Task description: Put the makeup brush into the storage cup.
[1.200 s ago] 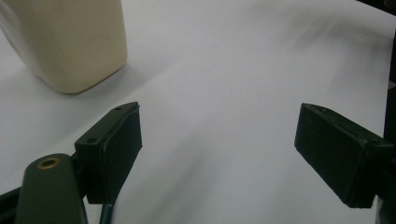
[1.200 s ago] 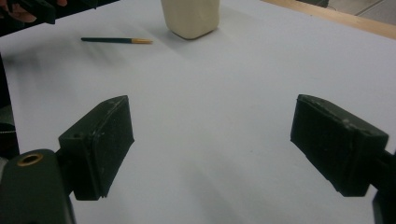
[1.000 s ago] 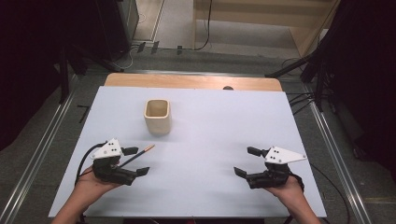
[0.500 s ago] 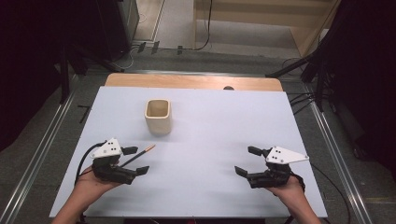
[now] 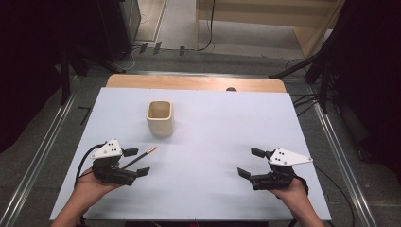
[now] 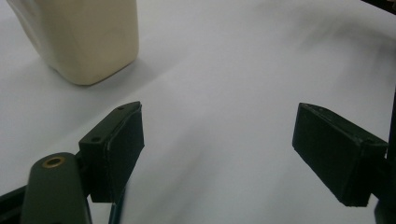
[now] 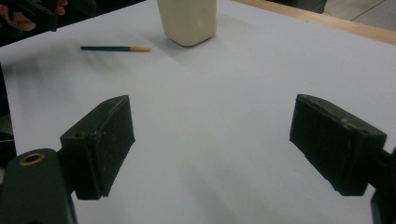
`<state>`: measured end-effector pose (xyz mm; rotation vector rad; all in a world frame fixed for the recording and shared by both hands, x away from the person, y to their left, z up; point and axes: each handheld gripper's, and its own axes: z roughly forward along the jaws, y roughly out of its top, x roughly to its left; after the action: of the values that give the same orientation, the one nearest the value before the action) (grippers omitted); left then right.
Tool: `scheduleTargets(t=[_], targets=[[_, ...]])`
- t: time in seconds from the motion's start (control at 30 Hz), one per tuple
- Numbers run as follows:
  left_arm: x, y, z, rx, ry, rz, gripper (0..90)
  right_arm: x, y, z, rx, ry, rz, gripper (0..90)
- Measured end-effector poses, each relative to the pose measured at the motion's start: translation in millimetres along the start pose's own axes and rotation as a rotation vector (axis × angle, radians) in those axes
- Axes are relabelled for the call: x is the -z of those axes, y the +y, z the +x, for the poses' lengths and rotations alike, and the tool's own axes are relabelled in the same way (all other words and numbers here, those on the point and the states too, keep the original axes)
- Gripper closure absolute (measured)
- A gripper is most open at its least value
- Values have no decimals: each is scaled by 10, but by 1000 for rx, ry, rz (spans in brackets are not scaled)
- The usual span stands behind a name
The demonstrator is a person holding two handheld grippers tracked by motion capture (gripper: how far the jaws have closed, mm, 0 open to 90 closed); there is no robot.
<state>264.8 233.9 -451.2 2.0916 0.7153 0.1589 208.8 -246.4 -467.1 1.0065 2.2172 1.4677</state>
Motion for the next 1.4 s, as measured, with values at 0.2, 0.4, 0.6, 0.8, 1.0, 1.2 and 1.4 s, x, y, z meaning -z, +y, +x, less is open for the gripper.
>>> scheduleTargets(t=[0.2, 0.4, 0.6, 0.8, 1.0, 1.2, 1.4], targets=[[3, 3, 32, 13, 11, 7, 177, 1, -2, -1, -3, -6, 0, 146], [-12, 14, 43, 17, 8, 19, 177, -16, -14, -3, -14, 2, 14, 146], [-34, 37, 43, 25, 1, 44, 177, -30, -25, 2, -14, 5, 25, 146], [-31, 79, 77, 26, 1, 64, 176, -24, -28, -3, -14, 1, 22, 146], [-28, 173, 98, 13, 6, 100, 181, -34, -33, -3, -18, 4, 29, 146], [-32, 256, 135, 15, 8, 151, 208, -40, -34, -15, -26, -10, 34, 145], [-38, 345, 176, 20, 22, 217, 208, -44, -36, -10, -30, -6, 42, 145]])
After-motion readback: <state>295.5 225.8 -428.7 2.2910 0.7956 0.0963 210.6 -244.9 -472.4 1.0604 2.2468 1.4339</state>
